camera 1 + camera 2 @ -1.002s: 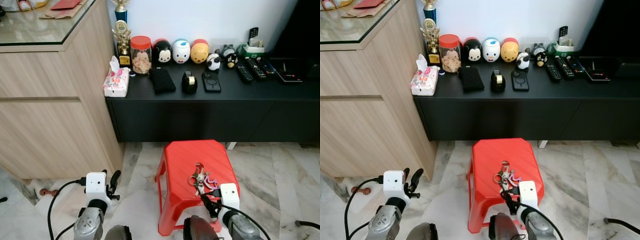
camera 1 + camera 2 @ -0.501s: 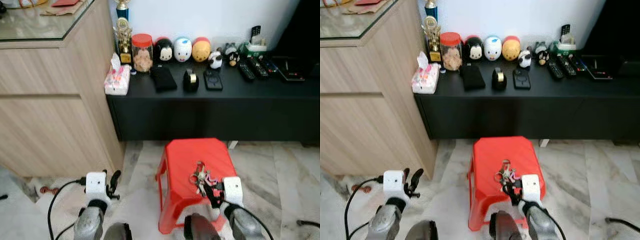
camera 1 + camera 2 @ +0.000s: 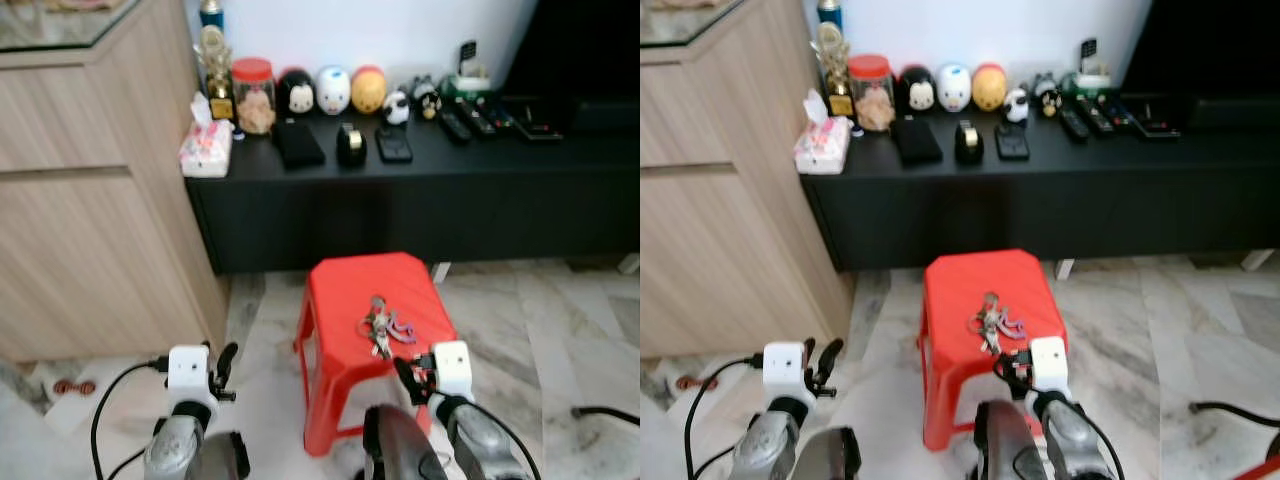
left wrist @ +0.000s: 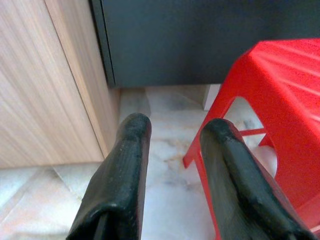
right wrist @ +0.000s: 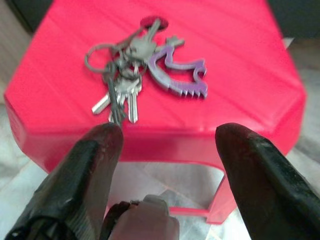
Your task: Hang keys on a hook
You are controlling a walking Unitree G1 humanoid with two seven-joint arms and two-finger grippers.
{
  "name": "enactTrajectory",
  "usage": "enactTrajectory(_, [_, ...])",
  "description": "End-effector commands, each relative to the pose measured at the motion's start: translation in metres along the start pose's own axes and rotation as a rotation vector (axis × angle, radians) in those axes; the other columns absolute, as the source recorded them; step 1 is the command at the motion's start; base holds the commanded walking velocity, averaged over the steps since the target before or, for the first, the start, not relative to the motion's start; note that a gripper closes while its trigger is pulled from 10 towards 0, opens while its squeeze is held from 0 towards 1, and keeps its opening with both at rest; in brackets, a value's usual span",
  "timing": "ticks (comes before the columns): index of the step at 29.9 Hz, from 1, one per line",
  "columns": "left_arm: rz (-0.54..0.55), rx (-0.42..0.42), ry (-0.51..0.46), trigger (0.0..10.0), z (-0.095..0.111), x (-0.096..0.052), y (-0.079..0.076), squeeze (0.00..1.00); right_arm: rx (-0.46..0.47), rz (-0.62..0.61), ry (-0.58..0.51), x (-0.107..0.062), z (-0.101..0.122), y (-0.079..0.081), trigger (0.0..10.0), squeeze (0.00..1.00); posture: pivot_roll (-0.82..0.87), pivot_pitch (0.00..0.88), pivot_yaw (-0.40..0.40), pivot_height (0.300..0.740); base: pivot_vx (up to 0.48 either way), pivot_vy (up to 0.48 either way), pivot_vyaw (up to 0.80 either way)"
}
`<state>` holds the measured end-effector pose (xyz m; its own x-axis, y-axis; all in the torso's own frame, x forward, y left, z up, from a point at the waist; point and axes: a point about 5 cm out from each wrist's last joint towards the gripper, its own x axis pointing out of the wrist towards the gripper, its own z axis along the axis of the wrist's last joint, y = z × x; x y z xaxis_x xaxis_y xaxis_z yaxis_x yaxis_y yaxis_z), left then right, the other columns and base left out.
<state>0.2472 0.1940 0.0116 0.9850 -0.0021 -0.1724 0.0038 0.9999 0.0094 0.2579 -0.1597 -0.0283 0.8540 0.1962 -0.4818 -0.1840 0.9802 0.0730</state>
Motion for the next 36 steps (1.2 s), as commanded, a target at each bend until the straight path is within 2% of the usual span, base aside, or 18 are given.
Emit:
enactTrajectory(1, [-0.007,0.013,-0.002,10.0,0.000,0.000,-0.001,0.00,-0.012,0.035,0.002,0.005,0.008,0.004,10.0,0.00,-0.05,0.049,-0.056,0.581,0.000,0.000,0.00])
enactTrajectory(11, [0.002,0.014,-0.010,10.0,0.003,0.002,0.002,0.00,0.029,0.112,0.007,0.011,0.015,0.013,10.0,0.00,-0.04,0.066,-0.049,0.581,0.000,0.000,0.00])
enactTrajectory(18, [0.010,0.022,-0.023,10.0,0.006,0.002,0.006,0.00,0.004,0.157,-0.034,0.017,0.028,0.022,10.0,0.00,-0.03,0.089,-0.049,0.581,0.000,0.000,0.00])
enactTrajectory(26, [0.008,0.024,-0.021,10.0,0.006,0.002,0.007,0.00,0.016,0.150,-0.036,0.017,0.028,0.022,10.0,0.00,-0.03,0.094,-0.043,0.581,0.000,0.000,0.63])
enactTrajectory(32, [-0.001,0.024,-0.018,10.0,0.007,0.003,0.006,0.00,0.027,0.121,-0.010,0.015,0.023,0.019,10.0,0.00,-0.03,0.094,-0.039,0.581,0.000,0.000,0.00])
enactTrajectory(35, [-0.007,0.023,-0.018,10.0,0.007,0.003,0.006,0.00,0.026,0.079,0.006,0.015,0.021,0.015,10.0,0.00,-0.03,0.094,-0.038,0.581,0.000,0.000,0.00])
enactTrajectory(36, [-0.008,0.023,-0.018,10.0,0.007,0.003,0.006,0.00,0.037,0.030,0.008,0.015,0.021,0.010,10.0,0.00,-0.03,0.094,-0.037,0.581,0.000,0.000,0.00])
